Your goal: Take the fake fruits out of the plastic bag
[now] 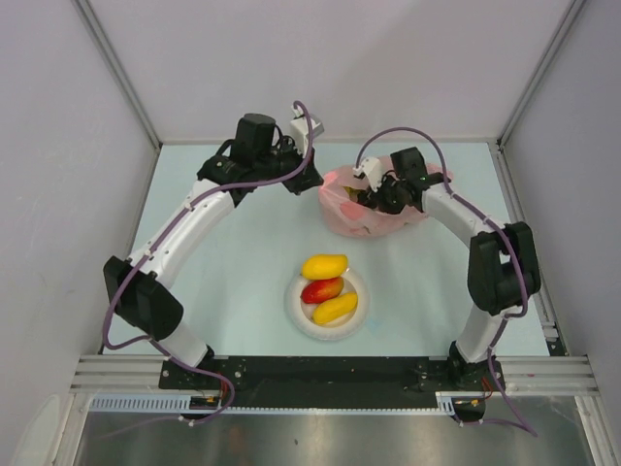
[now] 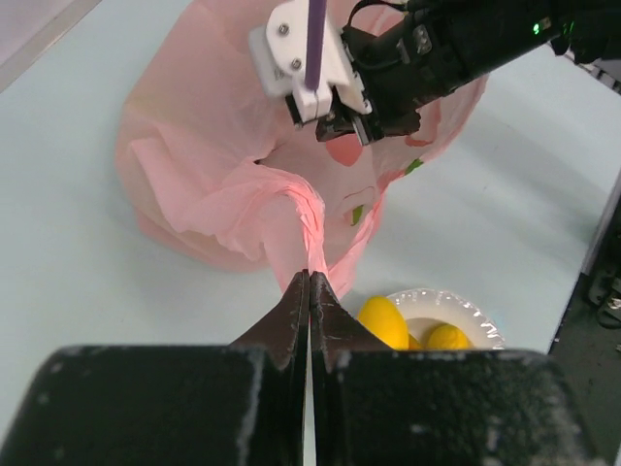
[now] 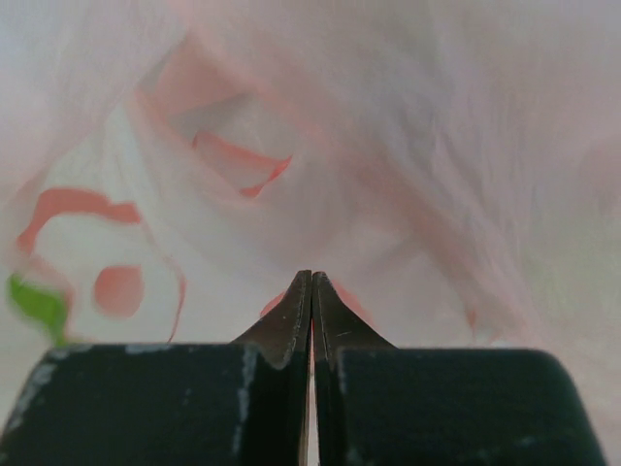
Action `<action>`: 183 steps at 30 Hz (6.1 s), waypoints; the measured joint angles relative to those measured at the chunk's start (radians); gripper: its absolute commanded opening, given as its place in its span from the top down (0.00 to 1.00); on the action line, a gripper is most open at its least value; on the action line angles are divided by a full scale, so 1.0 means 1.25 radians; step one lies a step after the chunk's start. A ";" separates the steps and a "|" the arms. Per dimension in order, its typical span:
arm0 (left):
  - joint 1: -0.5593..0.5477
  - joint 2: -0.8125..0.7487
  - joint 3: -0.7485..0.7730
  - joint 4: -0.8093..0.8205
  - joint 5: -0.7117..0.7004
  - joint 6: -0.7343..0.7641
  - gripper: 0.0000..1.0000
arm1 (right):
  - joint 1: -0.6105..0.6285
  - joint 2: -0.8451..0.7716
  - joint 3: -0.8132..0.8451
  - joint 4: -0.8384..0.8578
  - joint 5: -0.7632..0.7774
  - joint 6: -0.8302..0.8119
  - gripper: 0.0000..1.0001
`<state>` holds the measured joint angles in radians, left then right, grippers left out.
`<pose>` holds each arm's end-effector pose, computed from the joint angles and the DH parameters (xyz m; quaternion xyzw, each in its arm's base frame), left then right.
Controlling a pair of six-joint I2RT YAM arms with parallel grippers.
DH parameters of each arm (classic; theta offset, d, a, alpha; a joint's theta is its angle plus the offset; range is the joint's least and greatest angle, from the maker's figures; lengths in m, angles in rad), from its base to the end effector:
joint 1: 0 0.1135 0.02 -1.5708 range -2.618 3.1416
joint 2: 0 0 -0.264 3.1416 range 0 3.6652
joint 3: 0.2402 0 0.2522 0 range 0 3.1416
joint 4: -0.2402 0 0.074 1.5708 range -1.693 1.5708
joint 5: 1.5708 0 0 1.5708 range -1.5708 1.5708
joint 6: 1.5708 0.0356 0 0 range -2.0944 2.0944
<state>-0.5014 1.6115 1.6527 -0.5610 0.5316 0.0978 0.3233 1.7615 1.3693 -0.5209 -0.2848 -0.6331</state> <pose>0.3104 -0.1907 0.3953 0.3723 0.7586 -0.3196 0.4287 0.3623 0.1319 0.2489 -0.4718 0.8107 0.0834 0.3366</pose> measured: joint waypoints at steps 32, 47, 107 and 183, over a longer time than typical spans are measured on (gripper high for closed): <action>-0.032 -0.184 -0.334 0.147 -0.092 0.112 1.00 | 0.061 0.375 0.307 0.305 0.269 0.500 0.00; -0.032 -0.119 -0.287 0.084 -0.092 0.112 1.00 | 0.023 0.484 0.380 0.272 0.203 0.658 0.35; 0.000 -0.111 -0.313 0.148 -0.136 0.087 1.00 | 0.191 -0.005 -0.033 -0.410 -0.207 -0.276 0.69; 0.000 -0.106 -0.322 0.181 -0.046 -0.009 1.00 | 0.052 0.365 0.447 -0.320 -0.031 0.177 1.00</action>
<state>-0.5014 1.4792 1.2499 -0.3344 0.4744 0.0860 0.3885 2.2181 1.9282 -0.9215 -0.3237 -0.4114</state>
